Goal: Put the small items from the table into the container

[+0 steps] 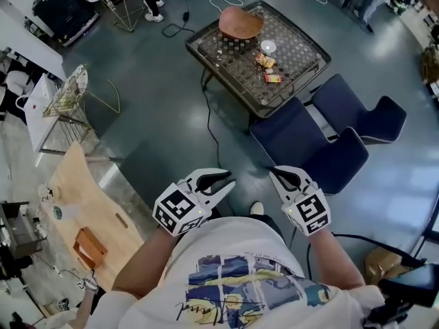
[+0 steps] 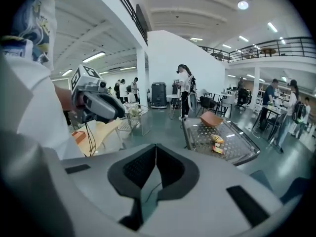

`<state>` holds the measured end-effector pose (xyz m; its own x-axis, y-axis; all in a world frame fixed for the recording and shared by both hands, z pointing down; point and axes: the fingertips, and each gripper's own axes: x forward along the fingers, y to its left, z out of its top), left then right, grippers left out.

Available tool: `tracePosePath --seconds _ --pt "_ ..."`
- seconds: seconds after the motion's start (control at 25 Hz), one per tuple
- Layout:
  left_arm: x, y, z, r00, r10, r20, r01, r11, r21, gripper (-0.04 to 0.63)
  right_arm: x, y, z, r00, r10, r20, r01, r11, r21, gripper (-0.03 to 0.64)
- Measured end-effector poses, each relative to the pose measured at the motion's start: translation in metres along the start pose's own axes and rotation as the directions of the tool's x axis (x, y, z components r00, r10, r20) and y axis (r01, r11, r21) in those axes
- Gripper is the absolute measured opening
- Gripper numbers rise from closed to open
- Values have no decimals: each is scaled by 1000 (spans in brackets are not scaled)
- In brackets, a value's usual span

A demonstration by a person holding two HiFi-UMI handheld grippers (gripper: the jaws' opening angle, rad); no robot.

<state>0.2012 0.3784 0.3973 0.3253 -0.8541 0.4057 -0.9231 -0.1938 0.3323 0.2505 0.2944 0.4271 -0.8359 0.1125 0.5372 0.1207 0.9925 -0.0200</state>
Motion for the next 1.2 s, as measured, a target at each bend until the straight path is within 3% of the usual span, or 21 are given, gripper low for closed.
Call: tracePosePath --seconds 0.28,0.44,0.68,0.84,0.96,1.2 --pt "-39 70 8 994 -92 -58 97 990 99 84 56 8 49 988 -151 -11 151 988 33 11" --pt "-22 100 17 990 -123 -72 130 987 97 84 61 -16 62 973 -231 -4 231 969 93 11" --pt "42 135 50 979 -161 -124 178 974 141 84 68 -64 57 968 -250 -13 249 957 149 11" --pt "95 167 72 974 -136 -182 164 976 146 84 79 -117 58 972 -236 -12 234 959 156 11" --pt "132 201 90 965 -99 -243 148 970 194 87 88 -156 64 970 -243 19 237 958 158 12" --pt "210 247 105 945 -71 -318 155 956 249 147 82 -215 56 957 -288 32 277 942 188 12"
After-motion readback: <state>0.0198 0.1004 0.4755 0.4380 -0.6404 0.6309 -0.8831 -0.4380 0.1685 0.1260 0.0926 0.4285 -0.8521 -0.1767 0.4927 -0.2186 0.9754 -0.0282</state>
